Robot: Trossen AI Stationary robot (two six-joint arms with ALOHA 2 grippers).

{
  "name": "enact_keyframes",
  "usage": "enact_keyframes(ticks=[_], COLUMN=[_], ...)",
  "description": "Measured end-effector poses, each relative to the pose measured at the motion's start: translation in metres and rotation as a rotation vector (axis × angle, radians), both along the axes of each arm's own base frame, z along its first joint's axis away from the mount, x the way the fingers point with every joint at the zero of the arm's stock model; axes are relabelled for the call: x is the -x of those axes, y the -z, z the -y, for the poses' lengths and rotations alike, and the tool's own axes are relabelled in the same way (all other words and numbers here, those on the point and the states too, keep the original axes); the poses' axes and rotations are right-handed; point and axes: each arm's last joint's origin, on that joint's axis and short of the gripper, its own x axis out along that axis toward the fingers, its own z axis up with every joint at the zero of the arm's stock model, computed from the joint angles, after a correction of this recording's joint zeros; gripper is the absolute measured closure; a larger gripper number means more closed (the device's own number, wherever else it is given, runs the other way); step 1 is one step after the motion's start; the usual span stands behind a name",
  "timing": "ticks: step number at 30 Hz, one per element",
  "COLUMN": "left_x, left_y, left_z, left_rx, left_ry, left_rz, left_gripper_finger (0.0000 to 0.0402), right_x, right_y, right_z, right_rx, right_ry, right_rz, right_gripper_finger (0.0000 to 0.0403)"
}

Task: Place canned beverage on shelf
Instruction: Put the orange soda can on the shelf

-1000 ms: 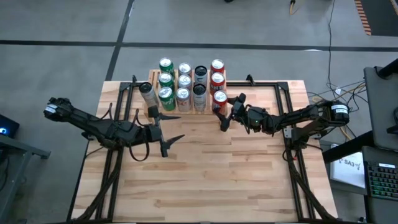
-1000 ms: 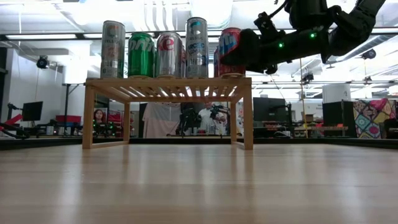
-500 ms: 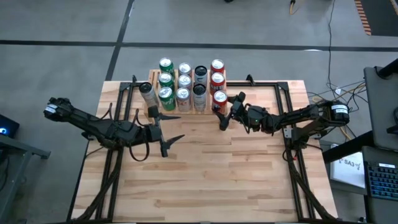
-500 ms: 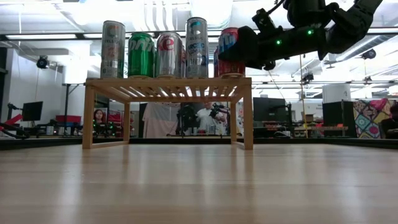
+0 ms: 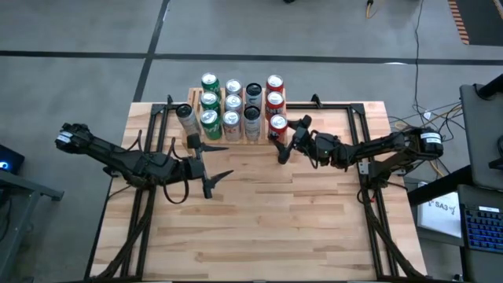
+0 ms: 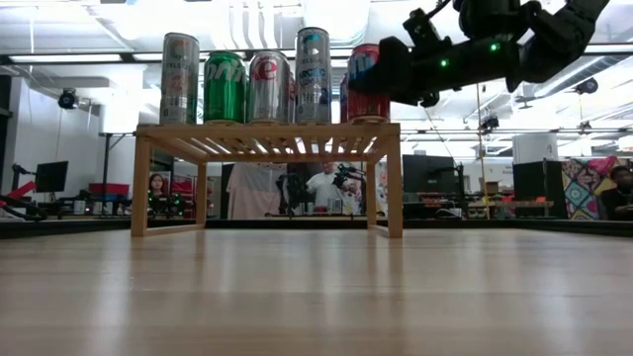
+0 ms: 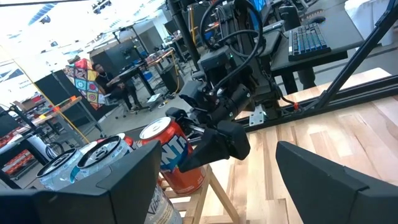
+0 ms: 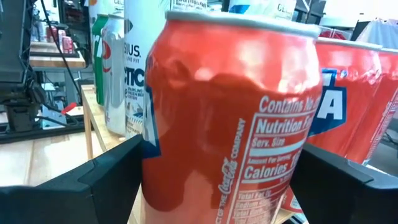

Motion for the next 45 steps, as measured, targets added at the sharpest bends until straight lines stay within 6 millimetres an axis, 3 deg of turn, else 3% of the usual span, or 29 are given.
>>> enact_keyframes(ticks=[45], left_x=[0.000], left_y=[0.000], left_z=[0.000], left_rx=[0.003], left_ry=[0.000], left_rz=[0.001], left_gripper_finger=[0.0100], right_x=[0.005], right_y=[-0.014], right_z=[-0.001], right_rx=[0.033], right_ry=[0.000], right_rz=[0.063], right_gripper_finger=[0.0058])
